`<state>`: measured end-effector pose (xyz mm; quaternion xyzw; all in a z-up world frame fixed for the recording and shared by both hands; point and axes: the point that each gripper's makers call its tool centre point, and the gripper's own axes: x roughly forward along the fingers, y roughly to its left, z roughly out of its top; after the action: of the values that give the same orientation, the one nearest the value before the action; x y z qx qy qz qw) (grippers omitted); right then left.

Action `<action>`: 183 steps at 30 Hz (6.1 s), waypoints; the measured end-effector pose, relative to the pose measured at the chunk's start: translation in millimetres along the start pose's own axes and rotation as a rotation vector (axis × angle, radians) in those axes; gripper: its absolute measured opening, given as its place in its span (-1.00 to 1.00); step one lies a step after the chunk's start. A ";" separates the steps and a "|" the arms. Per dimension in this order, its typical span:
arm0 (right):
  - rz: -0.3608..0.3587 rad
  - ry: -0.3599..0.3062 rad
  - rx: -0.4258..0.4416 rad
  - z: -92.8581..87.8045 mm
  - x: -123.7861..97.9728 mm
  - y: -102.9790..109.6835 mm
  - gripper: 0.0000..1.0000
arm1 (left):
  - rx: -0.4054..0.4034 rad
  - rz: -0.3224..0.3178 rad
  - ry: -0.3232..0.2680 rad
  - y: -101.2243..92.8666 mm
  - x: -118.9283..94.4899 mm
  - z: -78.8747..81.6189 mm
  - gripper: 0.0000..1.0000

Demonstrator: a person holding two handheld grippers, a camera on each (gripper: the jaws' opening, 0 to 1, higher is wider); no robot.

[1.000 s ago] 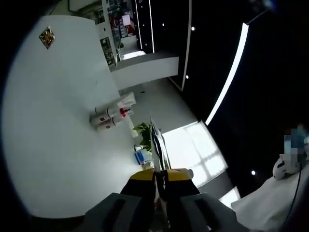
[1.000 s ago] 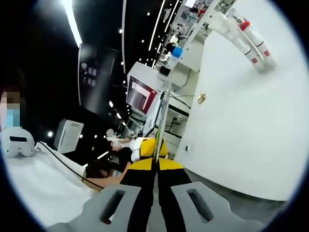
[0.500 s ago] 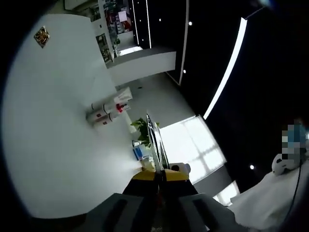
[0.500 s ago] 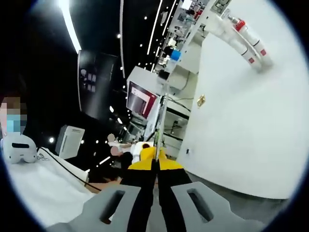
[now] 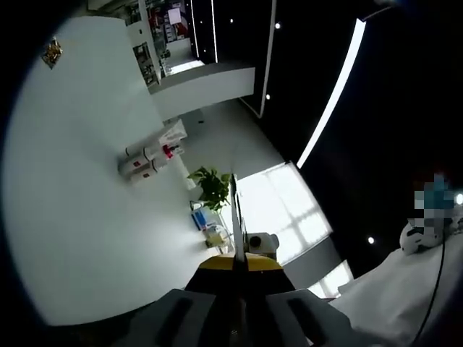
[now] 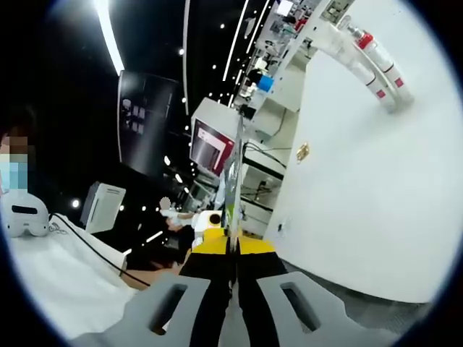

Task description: Arrange the skincare products in the storage area until every visible bottle or jar stands upright without overlapping.

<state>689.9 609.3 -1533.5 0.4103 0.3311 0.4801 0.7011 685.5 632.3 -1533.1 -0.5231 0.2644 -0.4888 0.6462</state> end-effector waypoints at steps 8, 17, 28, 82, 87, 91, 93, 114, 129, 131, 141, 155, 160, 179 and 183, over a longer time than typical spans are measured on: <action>0.051 -0.013 0.028 4.1 -3.9 8.3 -1.00 | 0.086 0.058 0.019 -8.3 2.8 -1.8 -0.90; 0.079 -0.025 0.004 4.4 -6.5 14.8 -0.99 | 0.043 0.122 0.076 -13.2 10.6 -12.4 -0.95; 0.055 -0.049 -0.218 5.2 -5.2 18.6 -0.55 | 0.097 0.207 -0.113 -19.6 -5.7 2.4 -0.97; -0.189 -0.015 -0.832 -3.3 -0.3 -2.8 0.33 | 0.239 0.448 -0.121 8.7 0.5 -17.7 -0.96; -0.202 0.049 -0.738 -8.9 -0.3 -11.9 0.27 | 0.245 0.474 -0.129 12.9 -2.3 -15.3 -0.96; -0.183 0.038 -0.770 -7.5 -0.3 -8.3 0.38 | 0.210 0.490 -0.149 16.8 -4.0 -11.4 -0.96; -0.167 0.081 -0.850 -12.4 2.7 -8.6 0.37 | 0.164 0.516 -0.168 22.9 -6.5 -8.5 -0.96; -0.187 0.173 -0.878 -27.1 10.1 -26.0 0.15 | 0.005 0.631 -0.247 73.5 -31.8 47.1 -0.97; -0.245 0.199 -0.903 -27.1 5.4 -37.4 0.01 | 0.005 0.661 -0.068 123.1 3.7 109.4 -0.97; -0.255 0.195 -0.909 -25.5 4.4 -38.9 -0.02 | 0.000 0.667 -0.042 129.7 12.0 117.8 -0.97; -0.301 0.201 -0.914 -22.0 1.1 -47.6 -0.05 | -0.035 0.646 0.056 163.9 50.5 145.3 -0.97; -0.316 0.209 -0.916 -21.0 1.1 -51.4 -0.13 | -0.126 0.685 0.104 215.4 88.7 148.2 -0.97; -0.323 0.209 -0.907 -20.6 -0.1 -52.6 -0.17 | -0.149 0.679 0.107 223.1 96.2 147.3 -0.97; -0.303 0.193 -0.880 -20.0 0.7 -49.3 -0.19 | -0.019 0.875 0.213 252.6 84.8 153.7 -0.79; -0.303 0.194 -0.885 -20.2 0.9 -49.1 -0.19 | 0.080 0.933 0.303 258.3 81.2 151.0 -0.70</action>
<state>692.6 605.4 -1586.3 -0.0271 0.2146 0.5035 0.8365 937.1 615.0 -1713.5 -0.2468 0.5426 -0.2274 0.7700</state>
